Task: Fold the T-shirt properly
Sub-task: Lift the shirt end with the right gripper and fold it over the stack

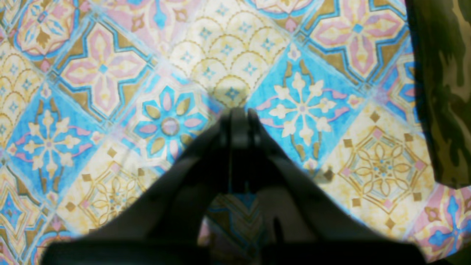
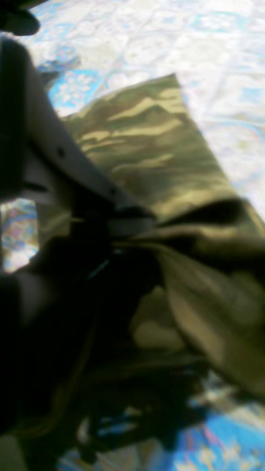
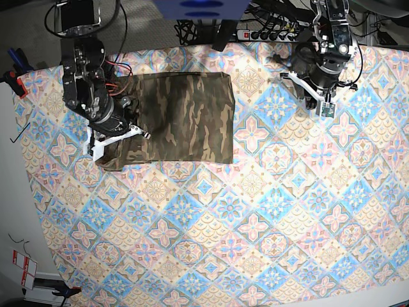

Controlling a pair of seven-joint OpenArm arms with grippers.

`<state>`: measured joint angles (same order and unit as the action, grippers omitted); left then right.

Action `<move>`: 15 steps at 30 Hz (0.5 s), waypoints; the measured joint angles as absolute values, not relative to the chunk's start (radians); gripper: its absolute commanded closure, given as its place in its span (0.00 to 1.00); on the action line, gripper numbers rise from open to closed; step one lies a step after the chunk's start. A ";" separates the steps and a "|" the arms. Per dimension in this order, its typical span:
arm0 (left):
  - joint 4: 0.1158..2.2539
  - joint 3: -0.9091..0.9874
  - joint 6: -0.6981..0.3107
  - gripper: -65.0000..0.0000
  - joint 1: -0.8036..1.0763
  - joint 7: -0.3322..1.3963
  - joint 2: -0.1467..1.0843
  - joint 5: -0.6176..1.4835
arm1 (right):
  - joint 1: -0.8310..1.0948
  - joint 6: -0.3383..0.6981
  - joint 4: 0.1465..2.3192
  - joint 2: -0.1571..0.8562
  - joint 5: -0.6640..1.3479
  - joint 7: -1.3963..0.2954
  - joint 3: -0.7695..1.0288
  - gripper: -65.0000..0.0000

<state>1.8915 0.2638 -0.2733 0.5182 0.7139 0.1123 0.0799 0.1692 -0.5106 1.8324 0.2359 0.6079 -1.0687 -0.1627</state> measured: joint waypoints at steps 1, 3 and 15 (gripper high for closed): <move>1.892 0.264 -0.274 1.00 0.518 0.714 0.122 0.081 | 0.170 -0.526 1.833 0.238 0.601 -1.065 -0.181 1.00; 1.892 0.264 -0.272 1.00 0.518 0.714 0.134 0.080 | 0.172 -0.556 1.853 0.244 0.601 -1.065 -0.213 1.00; 1.891 0.268 -0.270 1.00 0.524 0.718 0.152 -0.035 | 0.170 -0.612 1.901 0.220 0.601 -1.055 -0.345 1.00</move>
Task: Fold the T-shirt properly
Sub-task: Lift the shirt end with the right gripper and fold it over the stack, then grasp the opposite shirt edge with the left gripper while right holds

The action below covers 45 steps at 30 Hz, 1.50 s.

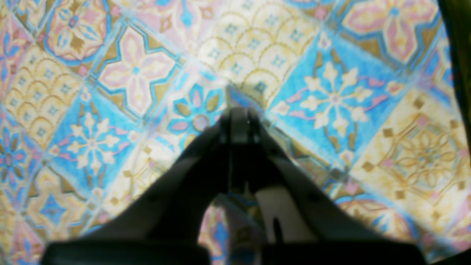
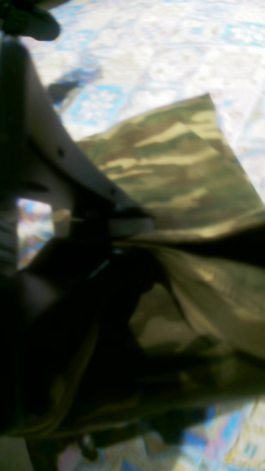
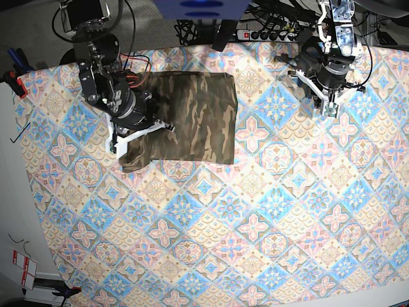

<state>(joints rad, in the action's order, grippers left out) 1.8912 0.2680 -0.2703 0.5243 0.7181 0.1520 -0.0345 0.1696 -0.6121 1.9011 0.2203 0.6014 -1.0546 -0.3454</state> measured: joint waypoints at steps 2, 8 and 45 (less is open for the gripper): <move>1.891 0.268 -0.270 1.00 0.524 0.718 0.150 -0.084 | 0.172 -0.667 1.918 0.219 0.601 -1.034 -0.382 1.00; 1.891 0.268 -0.270 1.00 0.524 0.717 0.150 -0.109 | 0.166 -0.705 1.934 0.219 0.606 -1.017 -0.467 1.00; 1.528 -0.150 -0.234 1.00 0.291 0.646 0.091 -0.122 | 0.165 -0.705 1.956 0.208 0.607 -1.020 -0.334 1.00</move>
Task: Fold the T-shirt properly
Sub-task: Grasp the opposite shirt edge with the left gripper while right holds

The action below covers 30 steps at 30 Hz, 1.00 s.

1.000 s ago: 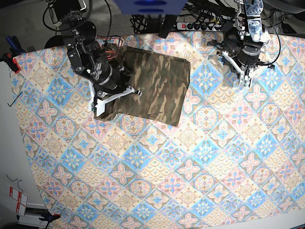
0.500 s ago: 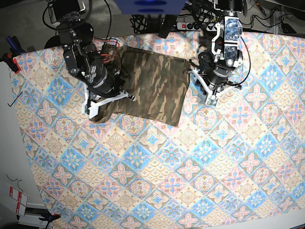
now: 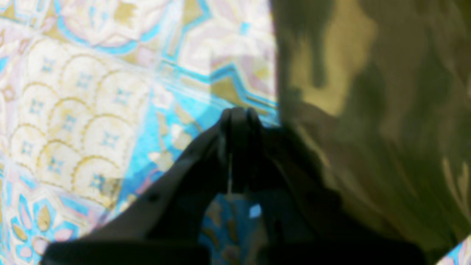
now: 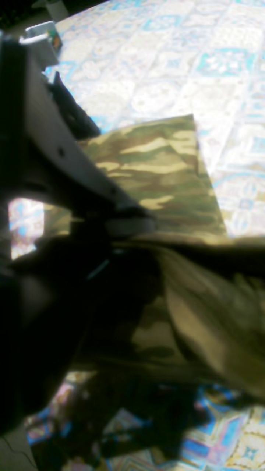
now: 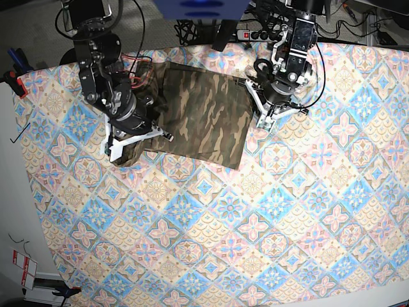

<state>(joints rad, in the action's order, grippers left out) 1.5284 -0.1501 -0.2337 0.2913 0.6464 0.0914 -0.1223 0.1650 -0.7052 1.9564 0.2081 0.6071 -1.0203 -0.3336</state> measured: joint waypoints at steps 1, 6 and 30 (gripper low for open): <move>1.529 -0.167 -0.227 1.00 0.294 0.645 0.093 -0.128 | 0.166 -0.705 1.956 0.208 0.602 -1.017 -0.342 1.00; 1.533 -0.231 -0.211 1.00 0.299 0.641 0.097 -0.146 | 0.166 -0.705 1.956 0.206 0.610 -1.018 -0.378 1.00; 1.573 -0.494 -0.128 1.00 0.345 0.670 0.133 -0.153 | 0.170 -0.705 1.957 0.192 0.605 -1.020 -0.350 1.00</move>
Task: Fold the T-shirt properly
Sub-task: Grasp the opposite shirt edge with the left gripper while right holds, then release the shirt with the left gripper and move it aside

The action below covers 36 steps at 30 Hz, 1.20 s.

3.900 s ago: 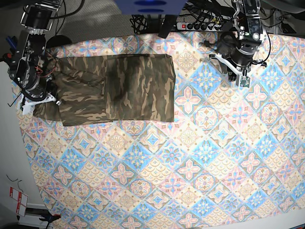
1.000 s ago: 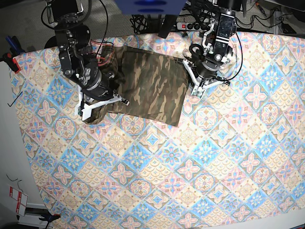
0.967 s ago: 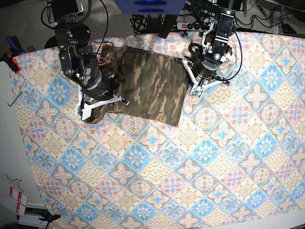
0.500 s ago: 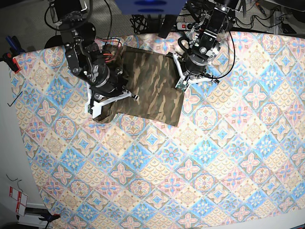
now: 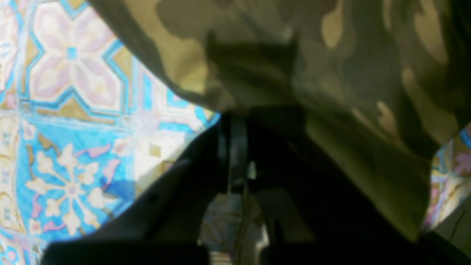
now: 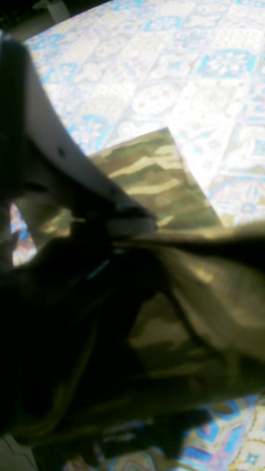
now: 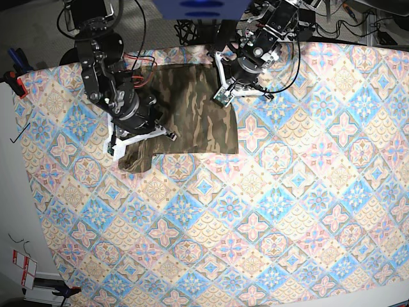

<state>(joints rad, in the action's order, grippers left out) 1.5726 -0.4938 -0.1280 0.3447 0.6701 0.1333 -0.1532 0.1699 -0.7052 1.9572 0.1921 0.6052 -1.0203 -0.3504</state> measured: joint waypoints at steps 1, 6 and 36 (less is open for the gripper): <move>1.574 -0.493 -0.130 1.00 0.344 0.673 0.136 -0.149 | 0.175 -0.706 1.957 0.192 0.605 -1.021 -0.366 1.00; 1.574 -0.490 -0.131 1.00 0.343 0.672 0.136 -0.145 | 0.183 -0.705 1.960 0.189 0.606 -1.021 -0.430 1.00; 1.855 -0.224 -0.191 1.00 0.396 0.864 0.239 -0.108 | 0.174 -0.708 1.964 0.134 0.707 -1.040 -0.440 1.00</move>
